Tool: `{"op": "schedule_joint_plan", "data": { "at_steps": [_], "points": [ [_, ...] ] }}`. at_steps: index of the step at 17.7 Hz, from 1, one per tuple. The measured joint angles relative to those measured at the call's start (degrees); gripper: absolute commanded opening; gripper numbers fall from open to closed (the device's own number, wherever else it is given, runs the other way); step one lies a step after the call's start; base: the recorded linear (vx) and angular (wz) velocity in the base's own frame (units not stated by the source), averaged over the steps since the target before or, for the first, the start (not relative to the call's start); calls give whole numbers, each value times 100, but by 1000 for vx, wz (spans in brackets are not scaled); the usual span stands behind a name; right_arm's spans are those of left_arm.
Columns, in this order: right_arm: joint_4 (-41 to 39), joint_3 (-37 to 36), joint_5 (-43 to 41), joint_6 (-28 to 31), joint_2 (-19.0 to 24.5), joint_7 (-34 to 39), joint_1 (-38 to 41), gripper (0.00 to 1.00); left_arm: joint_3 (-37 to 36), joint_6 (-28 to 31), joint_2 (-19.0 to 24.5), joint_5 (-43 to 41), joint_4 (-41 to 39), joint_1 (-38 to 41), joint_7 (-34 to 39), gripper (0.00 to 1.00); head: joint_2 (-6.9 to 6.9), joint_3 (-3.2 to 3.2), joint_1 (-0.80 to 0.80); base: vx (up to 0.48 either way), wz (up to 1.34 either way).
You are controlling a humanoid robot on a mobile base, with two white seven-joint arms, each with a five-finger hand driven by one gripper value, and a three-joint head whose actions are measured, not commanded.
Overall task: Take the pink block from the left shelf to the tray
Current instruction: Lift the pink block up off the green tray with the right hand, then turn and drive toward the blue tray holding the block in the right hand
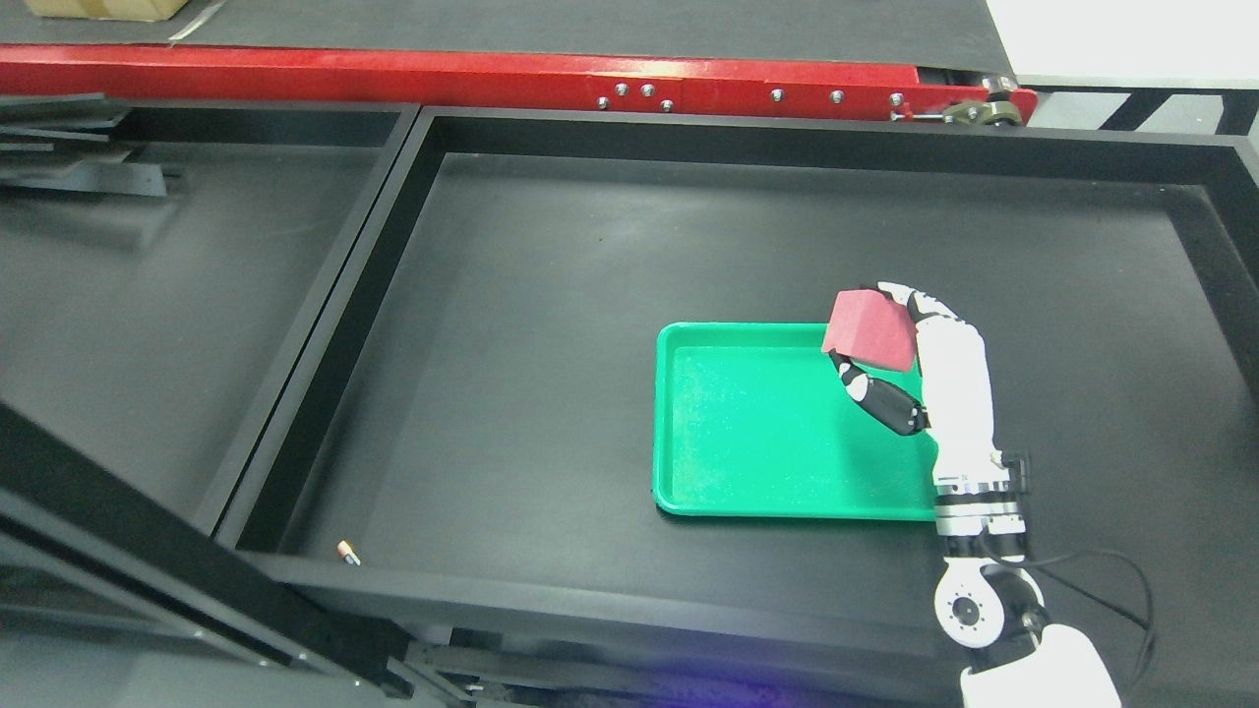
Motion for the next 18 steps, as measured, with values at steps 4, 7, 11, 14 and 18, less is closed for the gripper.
{"op": "schedule_joint_plan", "data": {
  "at_steps": [4, 7, 11, 14, 18],
  "points": [
    [-92, -26, -6, -6, -17, -19, 160, 4, 0, 0, 0, 0, 0, 0, 0, 100, 0, 0, 0, -132, 229],
    [-154, -44, -9, -13, -28, -20, 255, 4, 0, 0, 0, 0, 0, 0, 0, 100, 0, 0, 0, -108, 390],
    [-230, -65, -11, -32, -40, -32, 360, 4, 0, 0, 0, 0, 0, 0, 0, 100, 0, 0, 0, -96, 579],
    [-280, -78, -12, -33, -50, -38, 423, 4, 0, 0, 0, 0, 0, 0, 0, 100, 0, 0, 0, -94, 634],
    [-327, -89, -13, -77, -56, -38, 476, 4, 0, 0, 0, 0, 0, 0, 0, 100, 0, 0, 0, -122, 629]
  ]
}}
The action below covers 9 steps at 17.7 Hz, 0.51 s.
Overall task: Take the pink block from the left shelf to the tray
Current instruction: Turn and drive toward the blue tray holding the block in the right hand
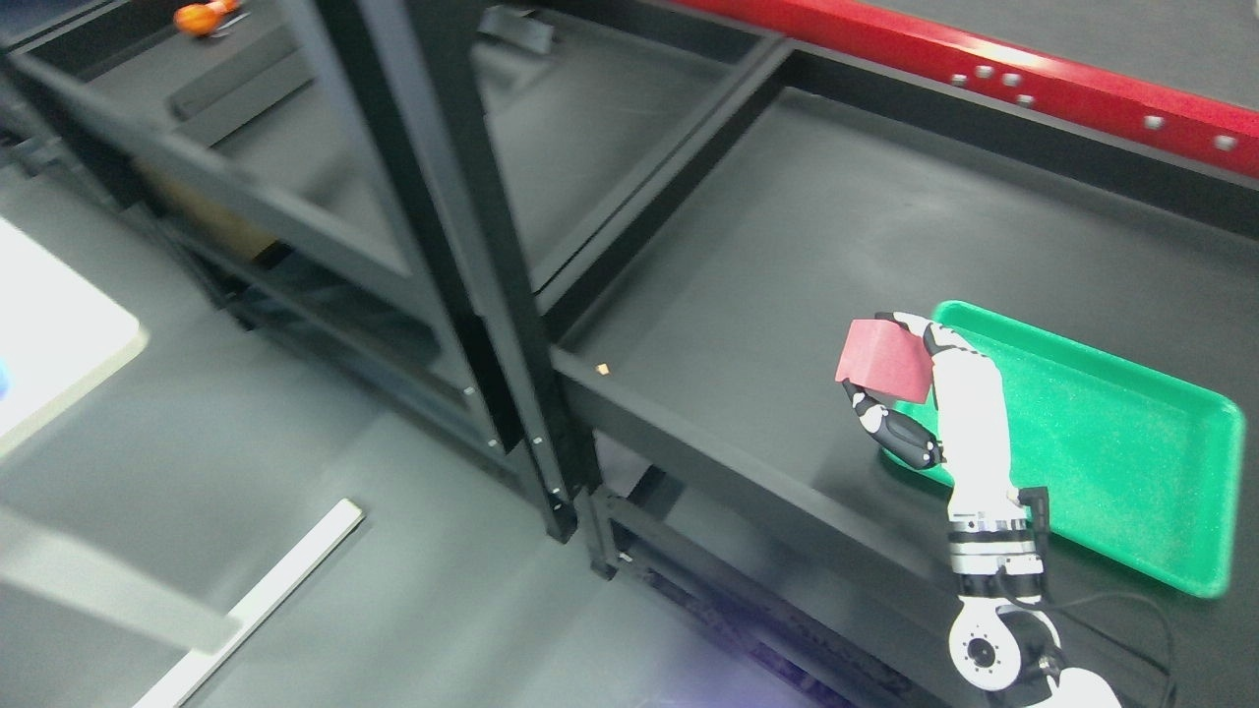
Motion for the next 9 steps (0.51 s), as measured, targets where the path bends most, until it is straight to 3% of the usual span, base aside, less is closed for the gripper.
{"op": "schedule_joint_plan", "data": {
  "at_steps": [9],
  "points": [
    [-79, -10, -8, -10, -4, 0, 37, 4, 0, 0, 0, 0, 0, 0, 0, 100, 1, 0, 0, -154, 623]
  ]
}}
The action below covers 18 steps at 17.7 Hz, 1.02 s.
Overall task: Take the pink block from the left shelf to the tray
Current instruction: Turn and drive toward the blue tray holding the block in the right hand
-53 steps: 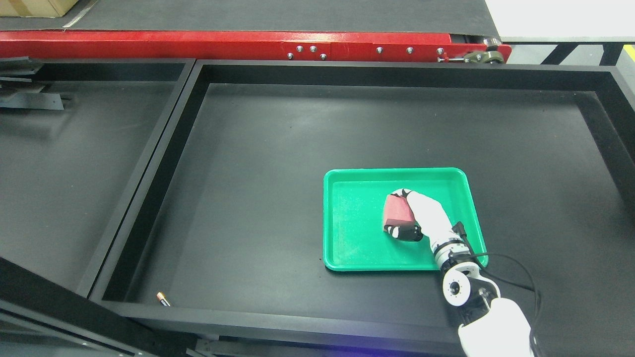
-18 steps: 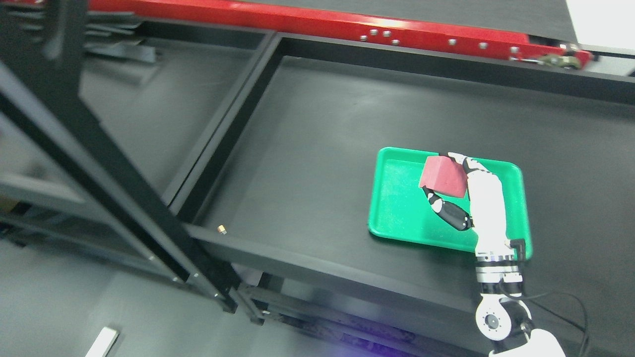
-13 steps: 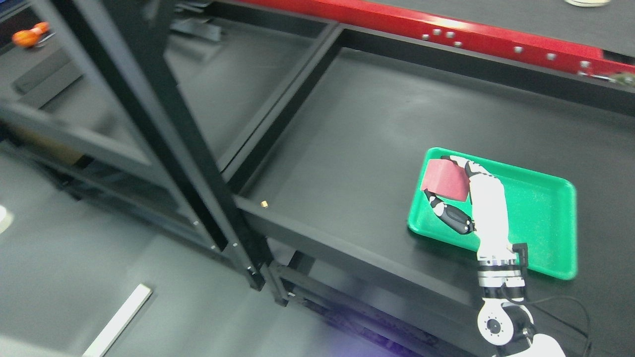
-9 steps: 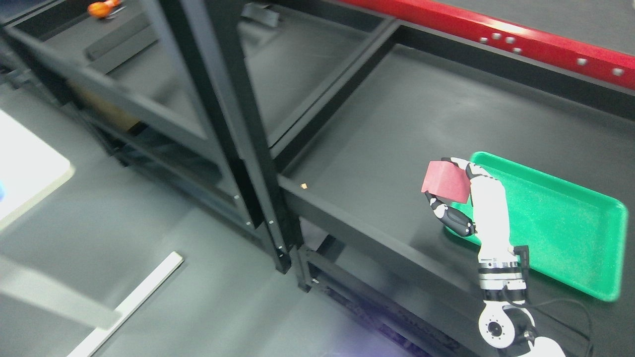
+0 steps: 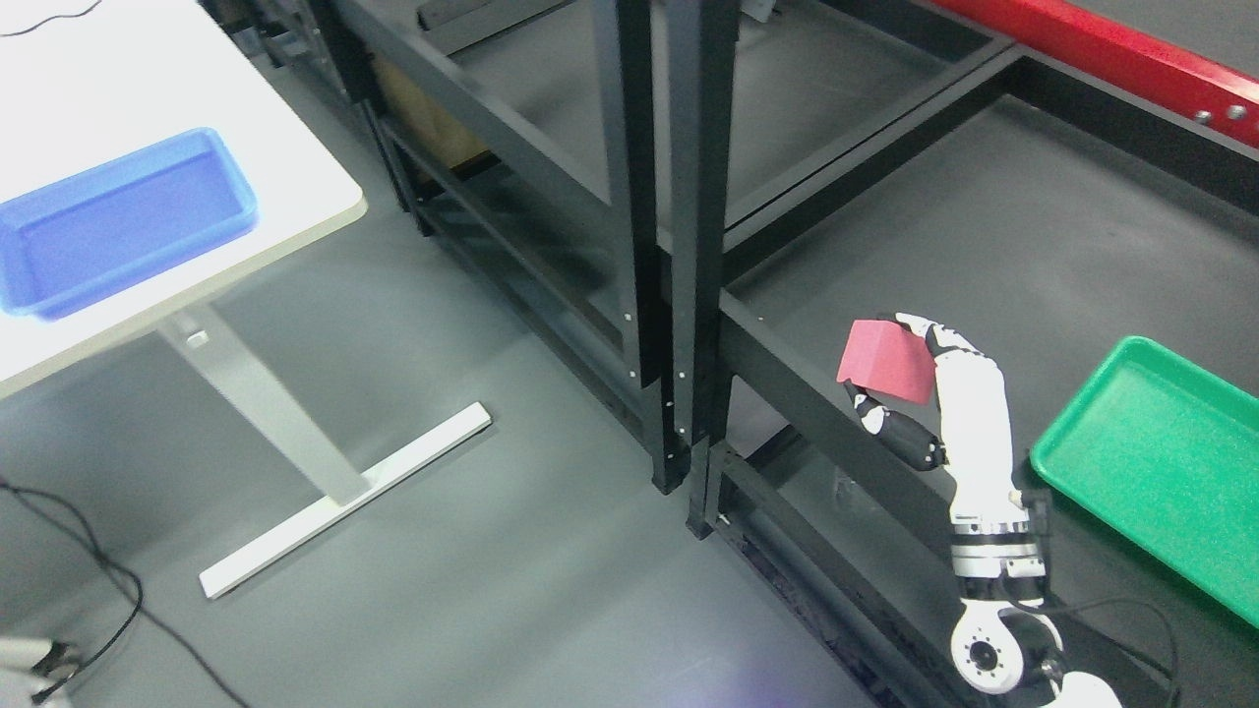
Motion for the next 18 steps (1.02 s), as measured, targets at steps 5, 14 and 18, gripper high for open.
{"op": "schedule_joint_plan", "data": {
  "at_steps": [5, 14, 18],
  "points": [
    [-28, 0, -1, -5, -1, -2, -10, 4, 0, 0, 0, 0, 0, 0, 0, 100, 0, 0, 0, -124, 604],
    [-100, 1, -2, -42, -1, -12, -12, 4, 0, 0, -1, 0, 0, 0, 0, 100, 1, 0, 0, -38, 460],
    [-127, 2, -2, -61, -2, 5, -2, 4, 0, 0, -1, 0, 0, 0, 0, 100, 1, 0, 0, 19, 422]
  ]
}}
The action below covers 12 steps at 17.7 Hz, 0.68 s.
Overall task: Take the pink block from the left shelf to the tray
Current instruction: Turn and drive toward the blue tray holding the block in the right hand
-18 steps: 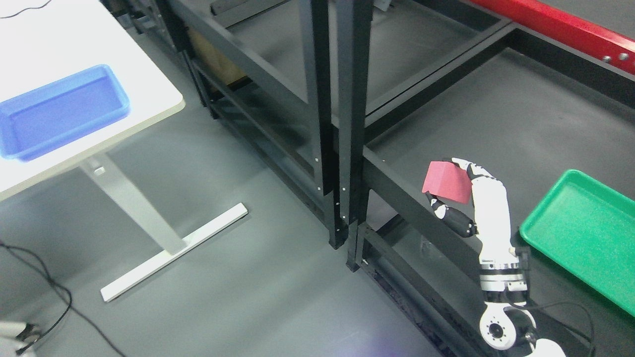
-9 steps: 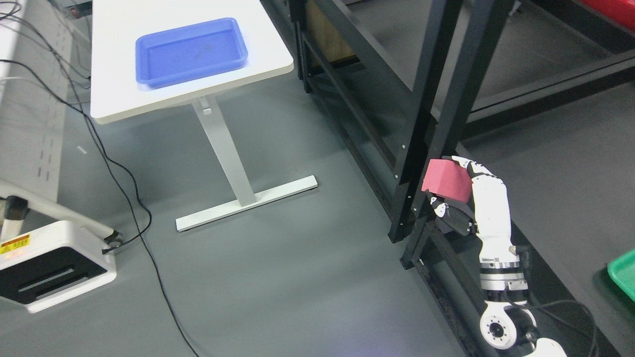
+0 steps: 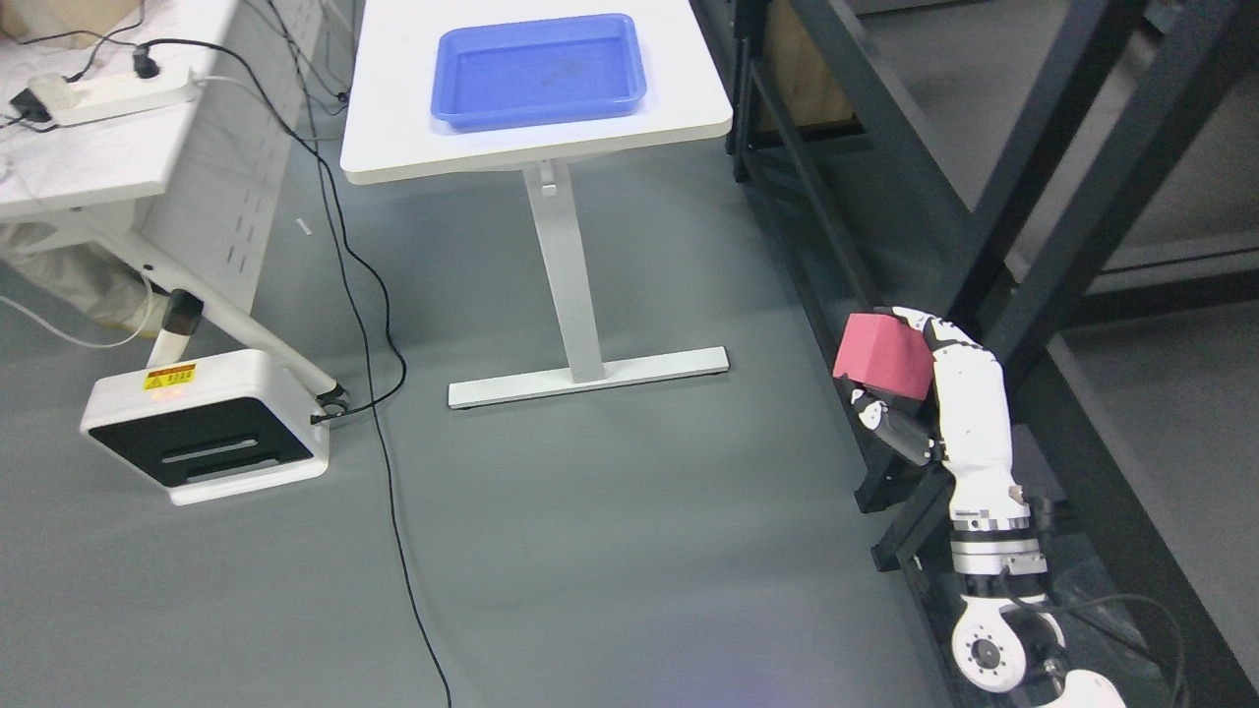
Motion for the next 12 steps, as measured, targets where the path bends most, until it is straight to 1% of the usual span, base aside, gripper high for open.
{"op": "schedule_joint_plan", "data": {
  "at_steps": [6, 12],
  "points": [
    [-23, 4, 0, -9, 0, 4, 16, 4, 0, 0, 0, 0, 0, 0, 0, 100, 0, 0, 0, 72, 427],
    [-35, 6, 0, -9, 4, 7, 22, 4, 0, 0, 0, 0, 0, 0, 0, 100, 0, 0, 0, 162, 376]
  ]
}}
